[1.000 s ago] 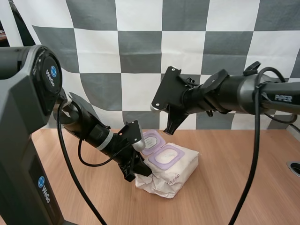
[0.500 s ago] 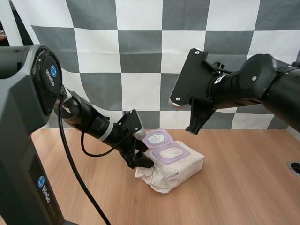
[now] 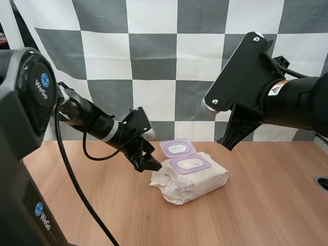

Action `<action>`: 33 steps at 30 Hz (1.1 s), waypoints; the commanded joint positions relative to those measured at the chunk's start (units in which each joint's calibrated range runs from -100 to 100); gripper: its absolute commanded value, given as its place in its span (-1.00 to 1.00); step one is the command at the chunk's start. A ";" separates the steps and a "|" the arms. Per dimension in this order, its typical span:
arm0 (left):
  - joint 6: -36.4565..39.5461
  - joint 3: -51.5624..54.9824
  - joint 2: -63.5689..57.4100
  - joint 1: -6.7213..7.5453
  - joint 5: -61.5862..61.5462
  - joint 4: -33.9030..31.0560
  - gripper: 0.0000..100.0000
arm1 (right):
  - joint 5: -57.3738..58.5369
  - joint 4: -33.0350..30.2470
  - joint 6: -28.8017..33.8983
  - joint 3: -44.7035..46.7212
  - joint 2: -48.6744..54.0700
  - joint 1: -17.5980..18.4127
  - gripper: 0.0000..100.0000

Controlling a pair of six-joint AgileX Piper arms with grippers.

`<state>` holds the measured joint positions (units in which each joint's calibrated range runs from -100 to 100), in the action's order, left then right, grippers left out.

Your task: Open the wet wipes lid

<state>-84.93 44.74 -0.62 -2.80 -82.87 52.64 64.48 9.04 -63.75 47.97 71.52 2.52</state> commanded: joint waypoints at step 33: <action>-1.90 8.04 -40.37 -12.07 -17.13 19.29 -1.00 | -9.24 1.77 25.79 -0.06 11.67 -0.05 -1.00</action>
<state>-86.87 51.40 -41.01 -14.85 -100.00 69.92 53.70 10.87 -37.90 47.97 83.16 2.52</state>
